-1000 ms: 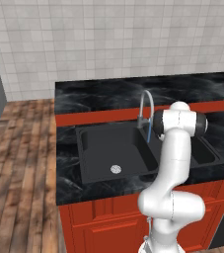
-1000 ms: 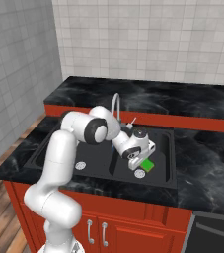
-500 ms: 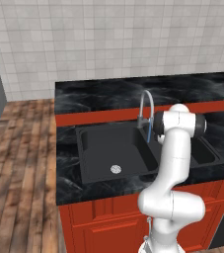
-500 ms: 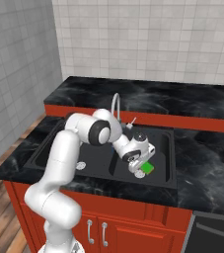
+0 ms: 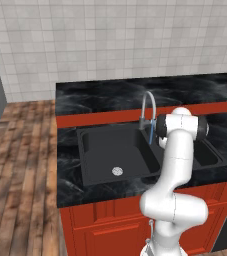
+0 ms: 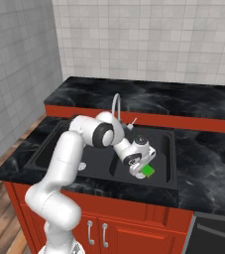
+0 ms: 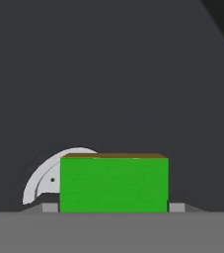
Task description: Soak the sponge with water for a few seconds and then drop it inside the sink.
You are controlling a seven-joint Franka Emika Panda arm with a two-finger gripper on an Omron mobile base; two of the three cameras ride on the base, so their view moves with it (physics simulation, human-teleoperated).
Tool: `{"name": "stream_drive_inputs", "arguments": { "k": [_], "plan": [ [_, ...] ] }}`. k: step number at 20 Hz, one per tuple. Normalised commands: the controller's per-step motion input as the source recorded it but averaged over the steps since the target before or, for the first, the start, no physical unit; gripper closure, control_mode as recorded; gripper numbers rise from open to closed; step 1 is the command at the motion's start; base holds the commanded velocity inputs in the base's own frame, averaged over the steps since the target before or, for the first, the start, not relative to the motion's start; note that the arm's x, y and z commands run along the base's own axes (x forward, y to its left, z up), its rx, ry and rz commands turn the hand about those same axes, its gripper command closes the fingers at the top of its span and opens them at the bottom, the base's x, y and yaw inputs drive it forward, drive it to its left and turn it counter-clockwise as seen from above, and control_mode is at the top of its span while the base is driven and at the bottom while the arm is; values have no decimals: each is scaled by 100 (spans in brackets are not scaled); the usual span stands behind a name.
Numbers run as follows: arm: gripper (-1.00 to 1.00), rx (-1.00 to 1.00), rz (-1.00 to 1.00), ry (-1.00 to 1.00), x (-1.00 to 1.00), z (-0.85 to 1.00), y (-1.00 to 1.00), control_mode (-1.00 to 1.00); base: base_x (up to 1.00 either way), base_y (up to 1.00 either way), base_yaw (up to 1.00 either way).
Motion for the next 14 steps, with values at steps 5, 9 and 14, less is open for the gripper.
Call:
{"name": "stream_drive_inputs", "arguments": {
  "k": [5,9,14],
  "plan": [
    [100,0,0,3,15,-19,-8,-100,0,0,0],
    [100,0,0,7,13,-21,-8,-100,0,0,0],
    [100,0,0,2,4,-17,-3,-100,0,0,0]
  ]
}}
